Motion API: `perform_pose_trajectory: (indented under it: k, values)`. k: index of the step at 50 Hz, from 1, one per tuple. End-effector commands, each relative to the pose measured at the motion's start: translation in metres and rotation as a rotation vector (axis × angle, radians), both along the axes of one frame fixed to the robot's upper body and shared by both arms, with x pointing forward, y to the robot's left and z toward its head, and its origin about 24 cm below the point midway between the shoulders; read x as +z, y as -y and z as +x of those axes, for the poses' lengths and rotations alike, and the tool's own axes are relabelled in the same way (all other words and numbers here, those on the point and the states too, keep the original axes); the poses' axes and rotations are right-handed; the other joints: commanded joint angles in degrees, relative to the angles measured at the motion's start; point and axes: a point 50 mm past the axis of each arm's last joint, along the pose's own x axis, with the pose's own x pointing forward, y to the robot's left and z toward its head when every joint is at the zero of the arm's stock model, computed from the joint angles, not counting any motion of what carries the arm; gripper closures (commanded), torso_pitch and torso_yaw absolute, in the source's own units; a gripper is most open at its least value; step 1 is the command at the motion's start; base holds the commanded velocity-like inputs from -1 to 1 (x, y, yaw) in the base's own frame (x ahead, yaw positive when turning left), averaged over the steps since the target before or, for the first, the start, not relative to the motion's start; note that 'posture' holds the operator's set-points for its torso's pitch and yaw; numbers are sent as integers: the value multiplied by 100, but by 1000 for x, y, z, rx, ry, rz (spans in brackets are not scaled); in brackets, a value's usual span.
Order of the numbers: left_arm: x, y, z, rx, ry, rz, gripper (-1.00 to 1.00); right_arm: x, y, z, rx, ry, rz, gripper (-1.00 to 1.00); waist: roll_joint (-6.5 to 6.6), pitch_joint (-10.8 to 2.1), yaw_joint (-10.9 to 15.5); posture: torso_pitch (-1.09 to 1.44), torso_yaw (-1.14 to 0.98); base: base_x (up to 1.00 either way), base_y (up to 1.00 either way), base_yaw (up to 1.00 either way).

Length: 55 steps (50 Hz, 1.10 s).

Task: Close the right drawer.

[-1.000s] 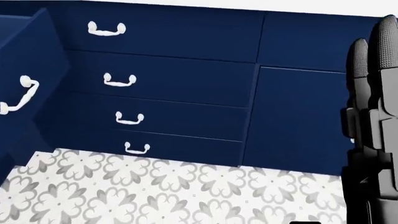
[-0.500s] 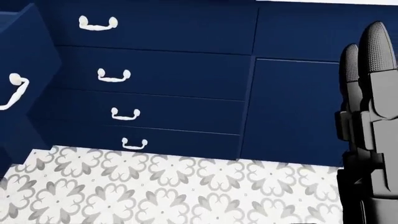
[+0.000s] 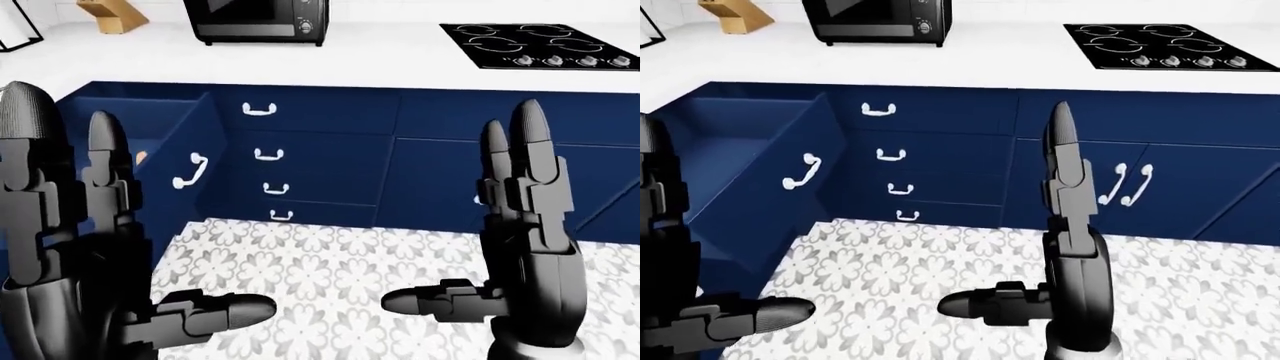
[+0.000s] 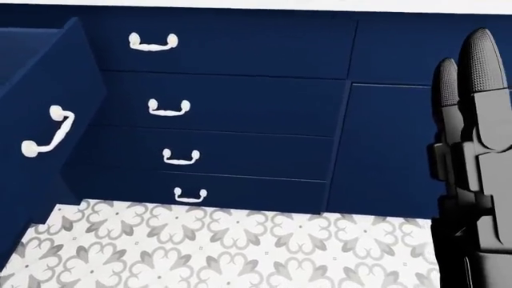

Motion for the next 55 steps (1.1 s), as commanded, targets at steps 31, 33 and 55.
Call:
perform_pose_trajectory:
  k: [31, 33, 55]
  values:
    - [9, 0, -7, -7, 61, 11, -100, 8, -2, -5, 13, 53, 2, -100, -10, -93, 45, 0, 0, 0, 34, 0]
    - [9, 0, -6, -7, 61, 12, -100, 9, -2, -5, 13, 54, 2, -100, 129, -22, 34, 0, 0, 0, 35, 0]
    - [8, 1, -6, -6, 60, 13, -100, 6, -2, -4, 21, 44, 10, -100, -97, -105, 24, 0, 0, 0, 35, 0]
